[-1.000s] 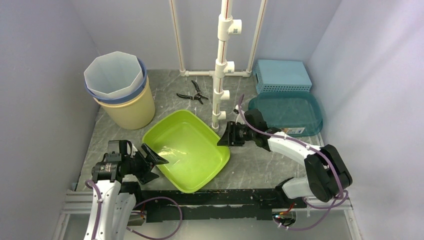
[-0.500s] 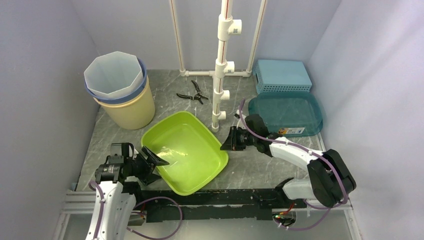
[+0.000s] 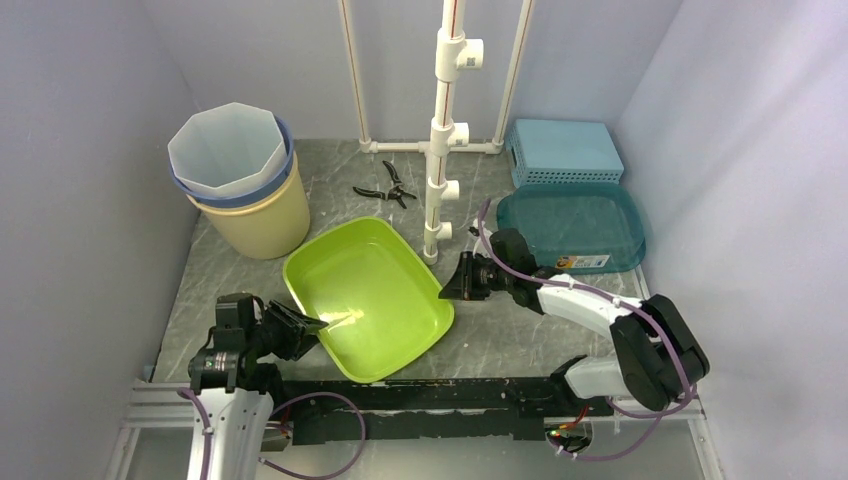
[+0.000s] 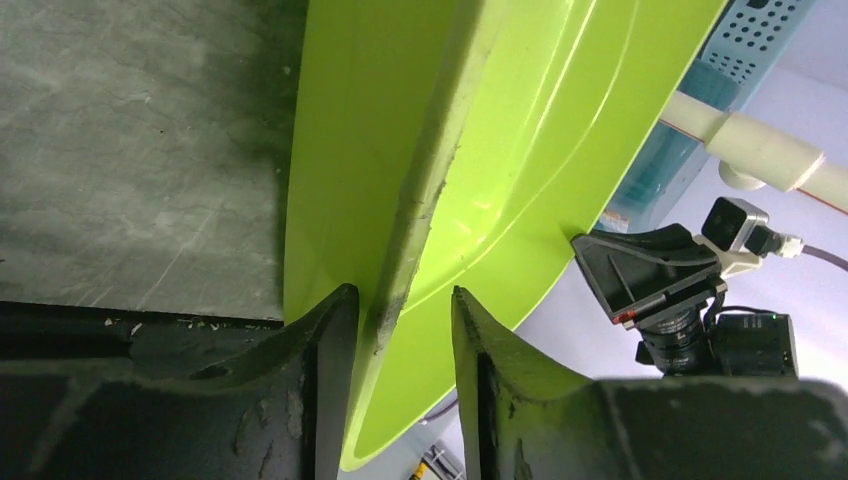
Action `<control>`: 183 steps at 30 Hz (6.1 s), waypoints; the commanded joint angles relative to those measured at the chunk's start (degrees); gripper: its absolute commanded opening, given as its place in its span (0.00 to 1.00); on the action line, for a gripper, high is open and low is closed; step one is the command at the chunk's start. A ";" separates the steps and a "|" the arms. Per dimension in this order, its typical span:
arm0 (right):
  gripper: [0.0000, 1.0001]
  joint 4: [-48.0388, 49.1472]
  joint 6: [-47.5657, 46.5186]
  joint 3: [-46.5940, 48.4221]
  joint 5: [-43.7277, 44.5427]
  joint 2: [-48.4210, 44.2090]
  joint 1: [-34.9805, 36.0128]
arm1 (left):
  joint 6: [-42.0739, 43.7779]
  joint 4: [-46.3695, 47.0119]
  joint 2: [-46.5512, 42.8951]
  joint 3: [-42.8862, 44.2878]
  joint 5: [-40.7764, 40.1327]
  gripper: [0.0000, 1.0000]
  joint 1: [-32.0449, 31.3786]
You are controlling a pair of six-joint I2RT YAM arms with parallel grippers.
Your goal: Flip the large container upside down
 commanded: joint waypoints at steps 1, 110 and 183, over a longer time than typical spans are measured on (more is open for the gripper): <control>0.17 0.29 -1.03 -0.50 -3.60 2.21 0.95 | -3.99 5.71 0.00 -1.41 3.93 0.41 -0.08; 0.00 10.66 -0.57 2.19 -14.29 9.95 21.55 | 24.37 1.02 23.61 29.88 15.85 0.40 -0.15; 0.23 6.47 14.42 4.68 18.55 9.75 36.54 | 11.15 -15.78 52.56 55.39 -37.92 0.34 -53.14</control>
